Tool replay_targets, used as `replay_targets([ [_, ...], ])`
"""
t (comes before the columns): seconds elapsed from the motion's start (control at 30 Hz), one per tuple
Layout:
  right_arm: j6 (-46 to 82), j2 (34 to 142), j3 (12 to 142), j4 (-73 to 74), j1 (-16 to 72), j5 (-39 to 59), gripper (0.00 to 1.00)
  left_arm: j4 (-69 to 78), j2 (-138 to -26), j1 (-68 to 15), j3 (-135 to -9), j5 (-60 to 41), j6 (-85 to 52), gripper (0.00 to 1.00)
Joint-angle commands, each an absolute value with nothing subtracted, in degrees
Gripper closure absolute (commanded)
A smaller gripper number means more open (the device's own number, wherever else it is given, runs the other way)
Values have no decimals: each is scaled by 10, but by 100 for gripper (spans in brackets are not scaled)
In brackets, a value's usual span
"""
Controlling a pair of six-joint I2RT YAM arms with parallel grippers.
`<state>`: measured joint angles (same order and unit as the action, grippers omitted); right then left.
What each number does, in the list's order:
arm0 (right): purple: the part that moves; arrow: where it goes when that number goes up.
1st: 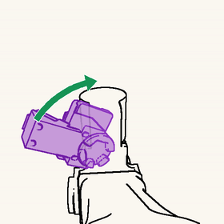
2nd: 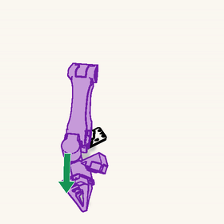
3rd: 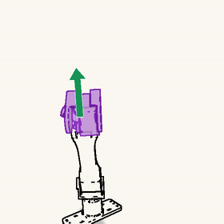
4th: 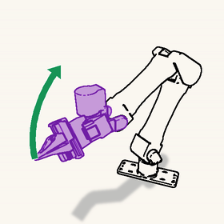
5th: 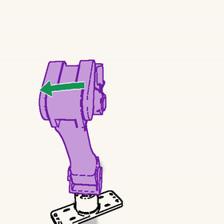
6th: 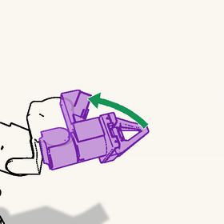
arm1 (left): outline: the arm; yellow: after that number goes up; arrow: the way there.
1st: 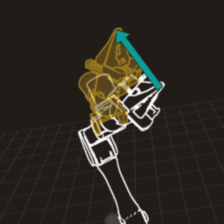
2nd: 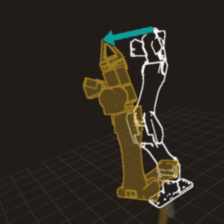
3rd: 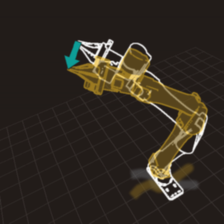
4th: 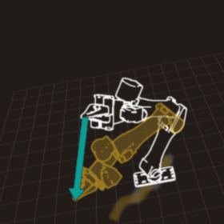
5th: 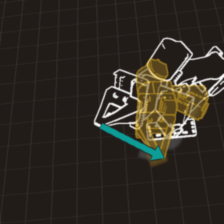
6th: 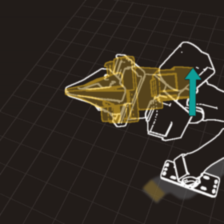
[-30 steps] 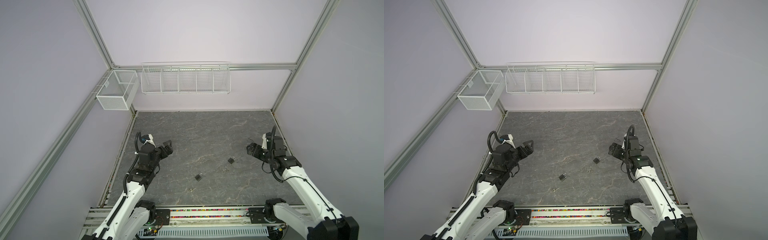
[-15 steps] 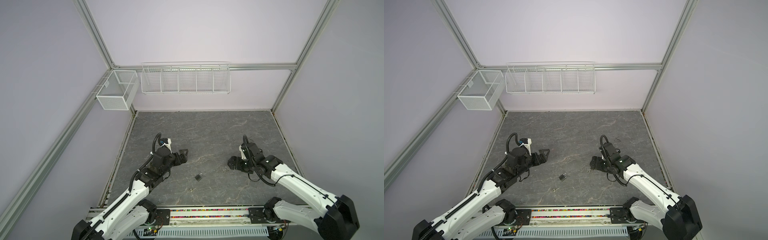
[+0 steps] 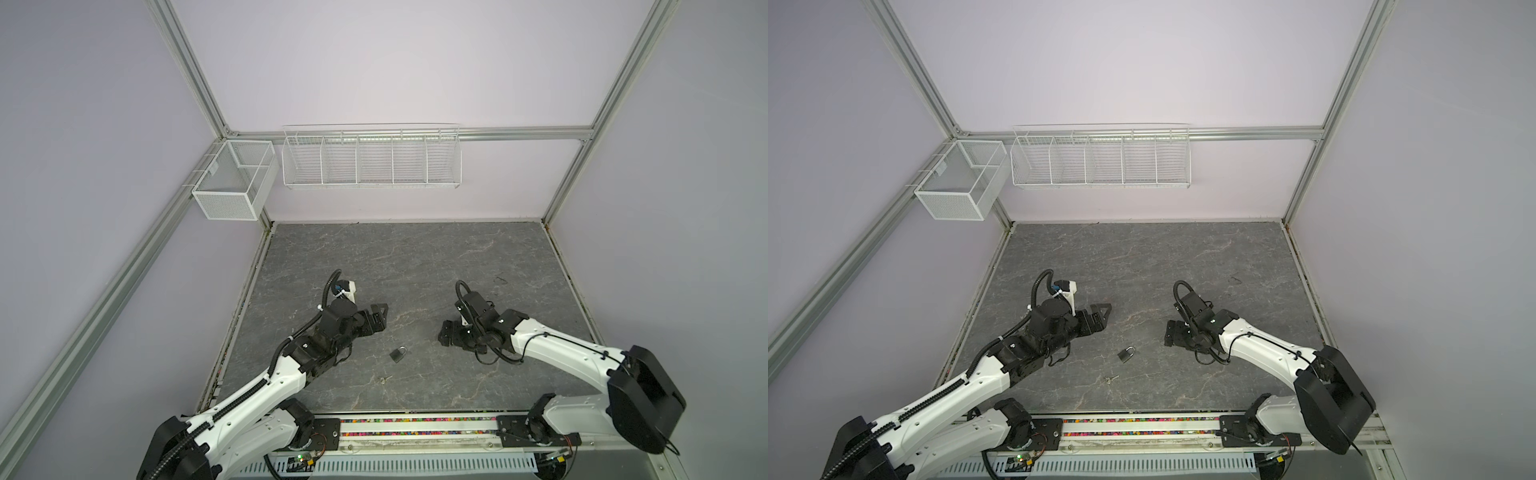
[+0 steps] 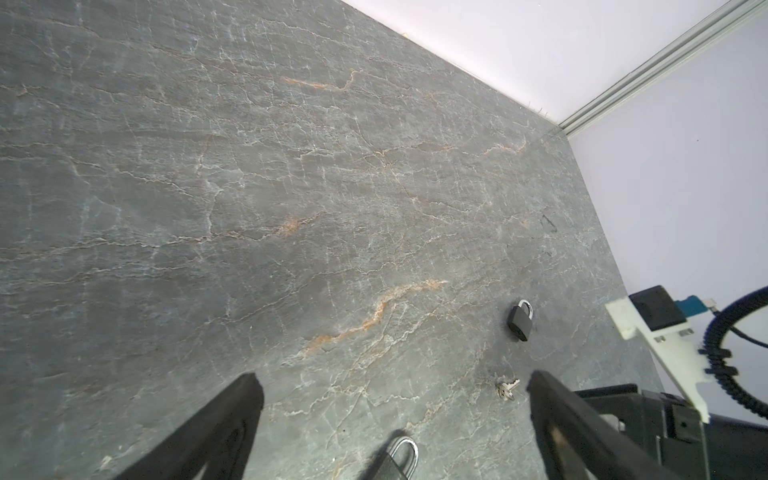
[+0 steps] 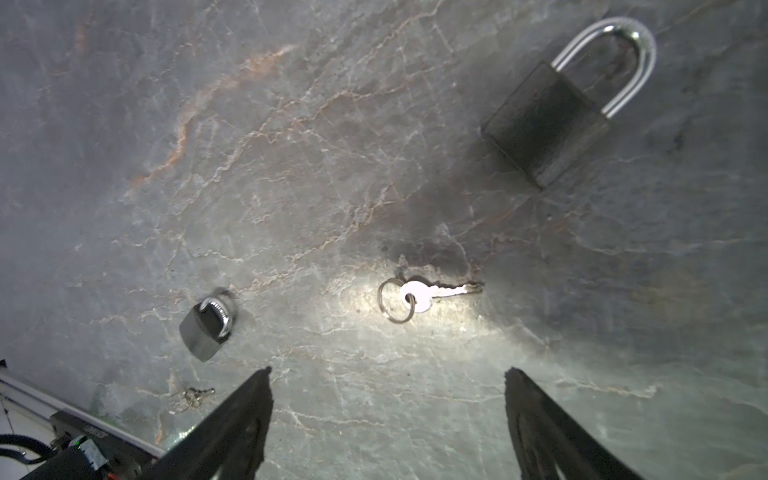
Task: Unlock with the key
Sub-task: 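Move the right gripper over the silver key while the left gripper advances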
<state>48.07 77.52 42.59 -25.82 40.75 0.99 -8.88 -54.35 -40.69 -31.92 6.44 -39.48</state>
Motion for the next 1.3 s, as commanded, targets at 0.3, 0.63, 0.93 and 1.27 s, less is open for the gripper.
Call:
replay_targets([
  [0.3, 503, 839, 445, -217, 417, 5, 11, -108, -560, -410, -343, 82, -420, 0],
  [0.63, 483, 887, 476, -221, 416, 13, 11, -133, -549, -410, -350, 100, -422, 1],
  [0.93, 434, 962, 547, -228, 424, 24, 11, -158, -526, -410, -364, 115, -429, 0],
  [1.27, 389, 940, 581, -316, 437, -32, 9, -182, -528, -410, -385, 106, -431, 0],
])
